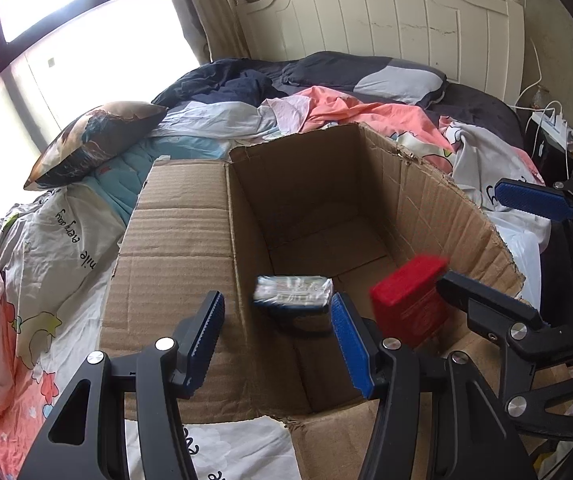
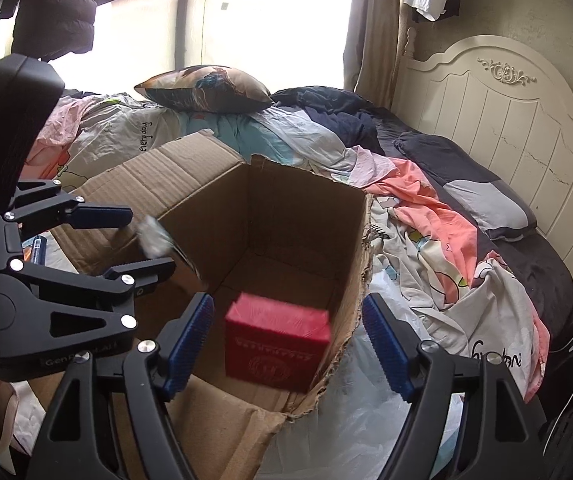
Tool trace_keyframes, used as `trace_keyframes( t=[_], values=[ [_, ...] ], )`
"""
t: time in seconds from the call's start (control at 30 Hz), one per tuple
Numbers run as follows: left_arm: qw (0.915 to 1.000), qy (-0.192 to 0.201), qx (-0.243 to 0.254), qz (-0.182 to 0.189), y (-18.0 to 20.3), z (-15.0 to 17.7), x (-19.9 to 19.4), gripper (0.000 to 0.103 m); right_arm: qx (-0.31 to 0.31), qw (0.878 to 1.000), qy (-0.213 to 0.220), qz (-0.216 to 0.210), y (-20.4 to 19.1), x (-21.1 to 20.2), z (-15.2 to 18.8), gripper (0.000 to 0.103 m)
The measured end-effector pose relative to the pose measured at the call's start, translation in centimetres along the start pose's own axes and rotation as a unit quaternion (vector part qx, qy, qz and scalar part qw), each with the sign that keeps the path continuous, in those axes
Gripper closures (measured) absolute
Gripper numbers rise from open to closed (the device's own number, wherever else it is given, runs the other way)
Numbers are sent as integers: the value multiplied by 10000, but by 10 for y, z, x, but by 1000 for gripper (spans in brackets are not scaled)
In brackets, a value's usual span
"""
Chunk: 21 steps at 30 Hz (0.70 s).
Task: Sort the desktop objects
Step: 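Open the right tool to drop the red box in while the left tool drops the tissue pack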
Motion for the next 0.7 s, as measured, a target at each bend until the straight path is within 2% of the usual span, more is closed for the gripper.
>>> trace_keyframes(
  t=[0.5,0.63,0.67,0.7],
  values=[
    [9999,-13,121,-29,7,2,0,44,-4,9999,62,116,1,-7,1,28],
    [9995,42,157,-261,5,5,-5,7,39,9999,90,112,1,-10,2,28],
    [9994,80,149,-315,4,6,-7,1,67,9999,96,98,1,-12,2,28],
    [9991,117,142,-369,3,7,-10,0,95,9999,103,80,1,-13,3,28]
  ],
)
Point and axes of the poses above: each gripper's, at about its wrist camera, not at the fingertips, and x roughly the way its jaws point, y to its right, z to its underside, the point moved 2 cm from there along x, roughly the way its jaws point, and after that the axes turned 2 degrees about y, right-handed, at the moved point
